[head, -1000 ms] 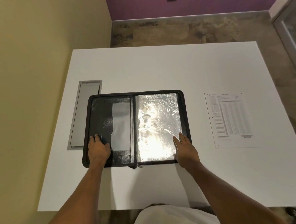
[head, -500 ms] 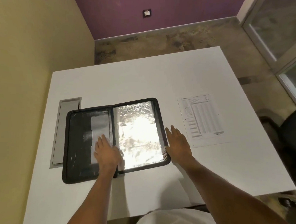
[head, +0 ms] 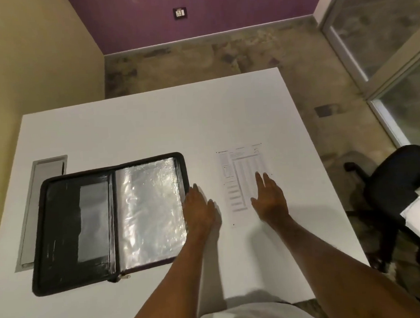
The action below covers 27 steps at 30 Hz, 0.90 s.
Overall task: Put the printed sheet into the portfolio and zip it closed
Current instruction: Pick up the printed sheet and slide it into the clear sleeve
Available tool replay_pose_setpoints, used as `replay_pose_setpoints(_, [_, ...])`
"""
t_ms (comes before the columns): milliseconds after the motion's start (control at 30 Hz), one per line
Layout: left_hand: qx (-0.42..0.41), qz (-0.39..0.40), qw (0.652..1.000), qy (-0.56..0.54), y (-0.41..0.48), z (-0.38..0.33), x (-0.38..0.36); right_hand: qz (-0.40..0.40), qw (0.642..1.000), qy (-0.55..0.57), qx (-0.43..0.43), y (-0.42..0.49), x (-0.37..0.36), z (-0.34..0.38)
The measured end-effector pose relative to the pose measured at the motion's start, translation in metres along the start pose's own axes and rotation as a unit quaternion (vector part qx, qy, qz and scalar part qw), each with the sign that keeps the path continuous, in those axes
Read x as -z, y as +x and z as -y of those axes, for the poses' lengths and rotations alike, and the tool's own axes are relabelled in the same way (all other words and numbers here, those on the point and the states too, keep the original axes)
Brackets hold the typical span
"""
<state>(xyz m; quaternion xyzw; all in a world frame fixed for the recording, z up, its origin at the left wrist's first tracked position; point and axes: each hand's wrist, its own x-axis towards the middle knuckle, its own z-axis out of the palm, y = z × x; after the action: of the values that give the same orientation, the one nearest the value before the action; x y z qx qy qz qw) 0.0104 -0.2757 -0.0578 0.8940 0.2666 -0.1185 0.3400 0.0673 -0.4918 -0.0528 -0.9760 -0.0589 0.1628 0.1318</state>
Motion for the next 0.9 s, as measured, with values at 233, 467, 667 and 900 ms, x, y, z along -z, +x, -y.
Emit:
replay_pose_setpoints(233, [0.044, 0.061, 0.993, -0.094, 0.016, -0.049, -0.043, -0.002, 0.991, 0.102, -0.089, 0.046, 0.011, -0.034])
replay_pose_setpoints(467, [0.120, -0.008, 0.981, -0.150, 0.021, -0.084, -0.057, 0.014, 0.971, 0.185, -0.153, 0.066, 0.002, -0.050])
replay_pose_setpoints(667, [0.208, -0.049, 0.962, -0.169, 0.035, -0.108, -0.069, -0.012, 0.961, 0.230, -0.150, 0.067, -0.004, -0.057])
replay_pose_setpoints(900, [0.340, -0.028, 0.905, -0.253, 0.068, -0.114, -0.061, 0.005, 0.961, 0.241, -0.138, 0.065, -0.002, -0.065])
